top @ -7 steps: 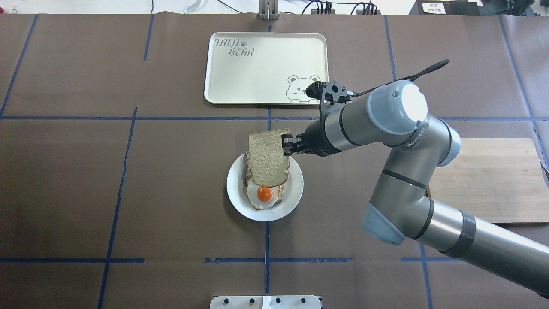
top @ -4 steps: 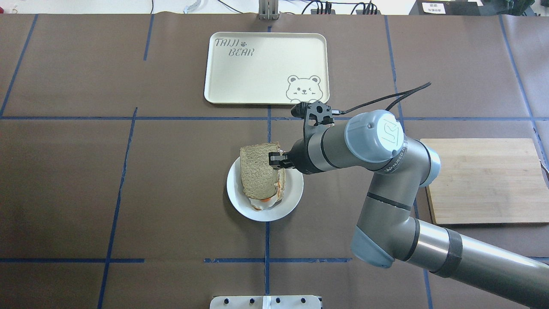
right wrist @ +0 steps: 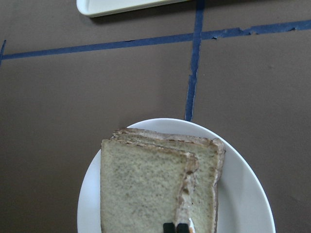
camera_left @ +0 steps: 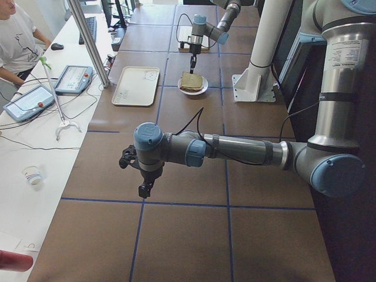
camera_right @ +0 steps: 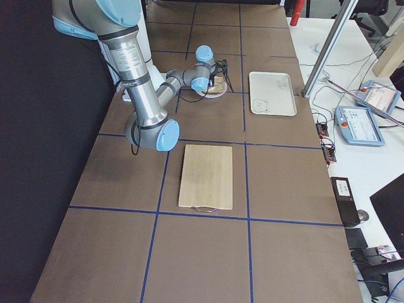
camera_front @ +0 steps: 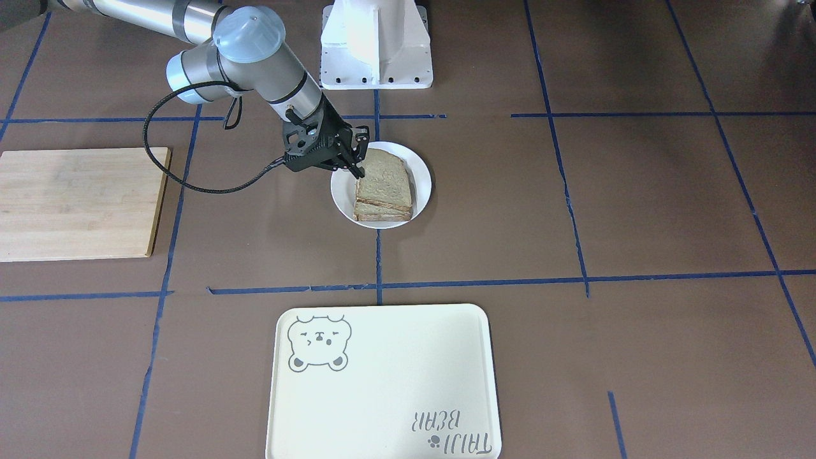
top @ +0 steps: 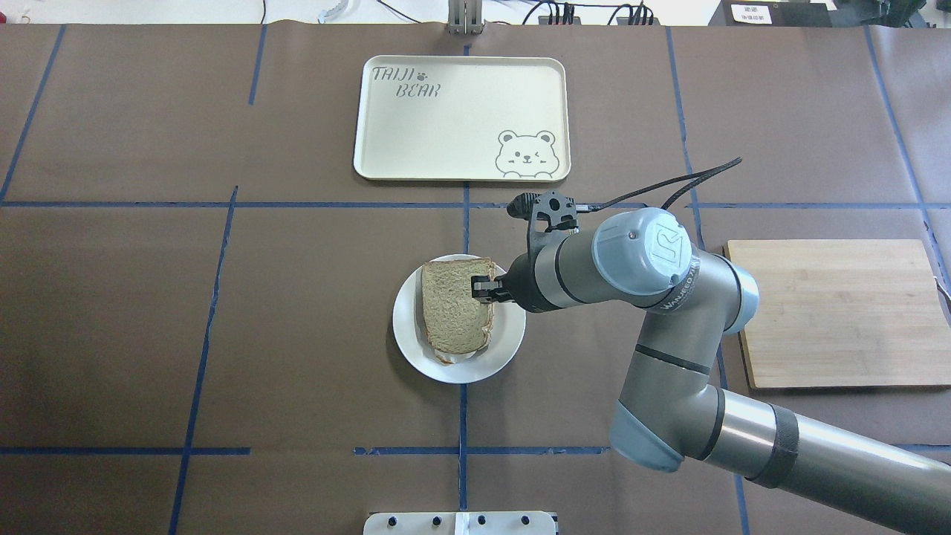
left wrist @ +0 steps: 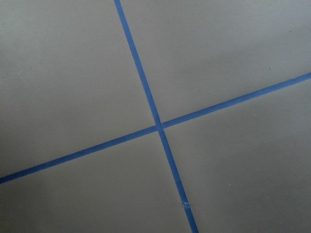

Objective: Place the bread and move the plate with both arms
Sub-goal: 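Lay the bread on the egg toast and open the right gripper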

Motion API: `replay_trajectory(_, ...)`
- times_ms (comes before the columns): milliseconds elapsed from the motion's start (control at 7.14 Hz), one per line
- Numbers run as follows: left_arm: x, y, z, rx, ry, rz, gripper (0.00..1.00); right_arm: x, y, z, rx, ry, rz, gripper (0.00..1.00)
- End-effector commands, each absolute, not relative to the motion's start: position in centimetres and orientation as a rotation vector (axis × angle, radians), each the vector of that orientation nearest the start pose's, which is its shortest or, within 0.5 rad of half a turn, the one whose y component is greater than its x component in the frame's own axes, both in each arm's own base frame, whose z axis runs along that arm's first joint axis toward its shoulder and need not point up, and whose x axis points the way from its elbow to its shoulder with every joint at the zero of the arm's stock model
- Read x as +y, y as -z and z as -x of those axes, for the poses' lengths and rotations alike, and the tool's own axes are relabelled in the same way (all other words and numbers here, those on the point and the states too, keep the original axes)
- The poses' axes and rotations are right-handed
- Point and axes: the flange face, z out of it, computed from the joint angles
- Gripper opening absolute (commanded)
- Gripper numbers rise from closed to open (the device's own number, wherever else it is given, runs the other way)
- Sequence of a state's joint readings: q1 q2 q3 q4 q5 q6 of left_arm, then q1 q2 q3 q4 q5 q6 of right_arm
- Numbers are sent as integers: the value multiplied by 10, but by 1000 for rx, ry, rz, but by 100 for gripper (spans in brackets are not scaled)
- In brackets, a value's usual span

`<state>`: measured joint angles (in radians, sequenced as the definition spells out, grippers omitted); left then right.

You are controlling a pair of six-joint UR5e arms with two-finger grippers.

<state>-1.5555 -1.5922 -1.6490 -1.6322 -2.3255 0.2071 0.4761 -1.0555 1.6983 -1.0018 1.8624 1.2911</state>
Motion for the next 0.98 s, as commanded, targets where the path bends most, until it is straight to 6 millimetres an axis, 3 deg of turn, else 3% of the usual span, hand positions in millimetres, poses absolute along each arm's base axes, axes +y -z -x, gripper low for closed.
replay_trajectory(0,-510,-604,57,737,-272,-225,100,-389,-244,528,-1200,8,-204,54)
replay_trajectory(140,-510,-604,57,737,-272,-225,100,-390,-246,528,-1195,5,-205,94)
replay_trajectory(280,-510,-604,57,737,-272,-225,100,-391,-244,527,-1192,1,-215,100)
replay_trajectory(420,-510,-602,57,737,-275,-230,100,-408,-248,515,-1168,-21,-207,100)
replay_trajectory(841,-517,-584,54,727,-311,-325,100,-479,-280,446,-887,21,-144,100)
